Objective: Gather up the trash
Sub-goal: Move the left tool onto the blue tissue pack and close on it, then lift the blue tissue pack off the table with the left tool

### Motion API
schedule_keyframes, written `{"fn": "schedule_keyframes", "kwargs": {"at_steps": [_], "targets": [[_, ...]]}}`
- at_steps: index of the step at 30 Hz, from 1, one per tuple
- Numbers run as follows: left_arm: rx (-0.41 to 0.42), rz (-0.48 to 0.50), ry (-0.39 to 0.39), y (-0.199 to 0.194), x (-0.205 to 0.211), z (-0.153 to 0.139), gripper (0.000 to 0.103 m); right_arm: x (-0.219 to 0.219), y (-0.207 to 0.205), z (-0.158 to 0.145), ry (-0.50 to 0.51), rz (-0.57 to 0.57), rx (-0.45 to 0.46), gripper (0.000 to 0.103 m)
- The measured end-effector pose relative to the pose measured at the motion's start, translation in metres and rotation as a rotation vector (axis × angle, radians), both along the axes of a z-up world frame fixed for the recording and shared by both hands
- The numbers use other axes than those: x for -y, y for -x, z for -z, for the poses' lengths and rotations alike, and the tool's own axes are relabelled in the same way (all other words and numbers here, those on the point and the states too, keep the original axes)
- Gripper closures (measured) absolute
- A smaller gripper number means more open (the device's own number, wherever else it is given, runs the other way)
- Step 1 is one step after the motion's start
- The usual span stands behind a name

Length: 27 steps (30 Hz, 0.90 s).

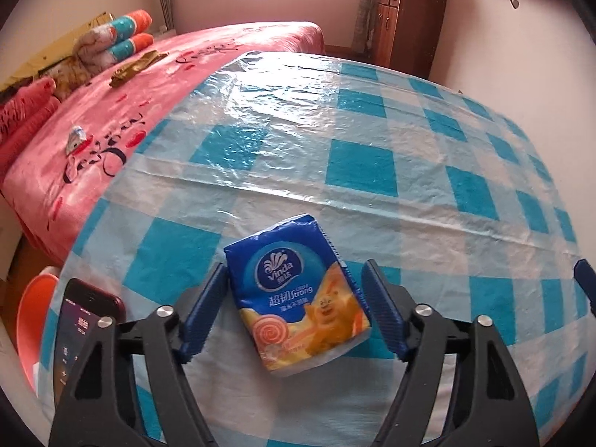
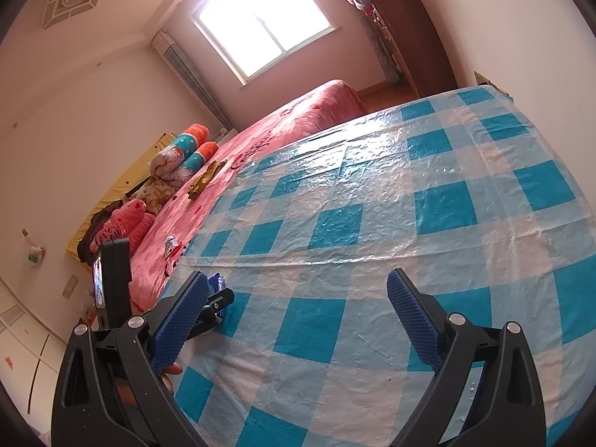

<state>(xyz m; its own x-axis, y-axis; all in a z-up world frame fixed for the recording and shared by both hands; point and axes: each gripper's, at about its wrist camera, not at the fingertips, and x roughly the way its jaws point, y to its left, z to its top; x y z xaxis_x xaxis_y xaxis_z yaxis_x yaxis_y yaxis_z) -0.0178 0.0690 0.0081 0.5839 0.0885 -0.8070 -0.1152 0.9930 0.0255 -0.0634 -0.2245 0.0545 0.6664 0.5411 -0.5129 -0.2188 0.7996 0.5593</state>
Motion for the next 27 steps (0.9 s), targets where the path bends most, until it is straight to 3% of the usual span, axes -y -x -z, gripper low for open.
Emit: {"fn": "schedule_keyframes", "kwargs": {"at_steps": [11,27], "targets": [[0.025,0.0,-0.019,0.003,-0.003,-0.001,0.046,-0.007,-0.003,0.005,0.011,-0.031,-0.01,0.007],[0.022,0.038,0.058,0.017,-0.017,-0.005,0.063,-0.04,-0.008,0.016,0.033,-0.13,-0.047,0.007]]}}
